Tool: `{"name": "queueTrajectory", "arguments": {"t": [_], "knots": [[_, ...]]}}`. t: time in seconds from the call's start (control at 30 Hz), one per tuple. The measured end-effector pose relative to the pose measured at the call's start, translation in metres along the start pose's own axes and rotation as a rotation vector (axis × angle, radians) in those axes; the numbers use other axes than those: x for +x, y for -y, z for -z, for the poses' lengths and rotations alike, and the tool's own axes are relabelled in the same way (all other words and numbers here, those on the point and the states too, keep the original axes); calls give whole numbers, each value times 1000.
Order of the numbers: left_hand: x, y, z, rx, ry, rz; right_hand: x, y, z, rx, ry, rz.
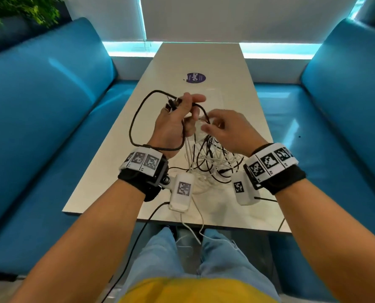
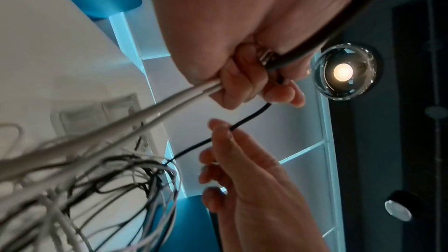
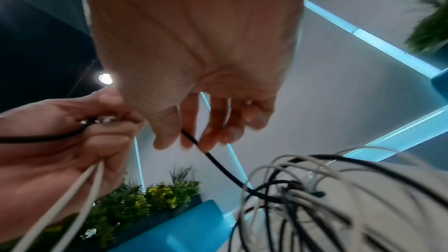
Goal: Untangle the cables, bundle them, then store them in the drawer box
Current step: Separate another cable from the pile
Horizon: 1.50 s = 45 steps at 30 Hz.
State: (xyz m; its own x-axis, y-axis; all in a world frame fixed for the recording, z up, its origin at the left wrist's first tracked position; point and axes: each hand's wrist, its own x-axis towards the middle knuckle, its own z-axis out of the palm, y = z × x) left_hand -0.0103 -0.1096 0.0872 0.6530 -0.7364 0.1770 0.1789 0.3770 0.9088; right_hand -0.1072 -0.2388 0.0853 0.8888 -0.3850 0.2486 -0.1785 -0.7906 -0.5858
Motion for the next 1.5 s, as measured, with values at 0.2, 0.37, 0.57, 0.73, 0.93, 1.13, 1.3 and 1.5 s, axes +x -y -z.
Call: {"name": "queueTrajectory", "arguments": {"t": [0.2, 0.37, 0.57, 0.73, 0.93, 1.13, 1.3, 1.5], "knots": [[0, 24, -7, 412, -28, 131, 7, 10, 12, 206, -66, 19], [0, 48, -9, 599, -24, 38, 2, 12, 23, 301, -147, 69], [1, 57, -15, 683, 31, -14, 1, 10, 16, 475, -206, 80], [-1, 59, -6, 497, -116, 67, 11, -9, 10, 283, 43, -73], [-6, 65, 9, 317, -215, 108, -1, -38, -1, 169, 111, -232], [-13, 68, 14, 273, -151, 156, -5, -45, -6, 350, 83, -380], [-15, 62, 16, 273, -49, 201, -5, -38, -9, 271, 121, -309], [-16, 62, 17, 307, 14, 203, 0, -42, -16, 387, 36, -480]]}}
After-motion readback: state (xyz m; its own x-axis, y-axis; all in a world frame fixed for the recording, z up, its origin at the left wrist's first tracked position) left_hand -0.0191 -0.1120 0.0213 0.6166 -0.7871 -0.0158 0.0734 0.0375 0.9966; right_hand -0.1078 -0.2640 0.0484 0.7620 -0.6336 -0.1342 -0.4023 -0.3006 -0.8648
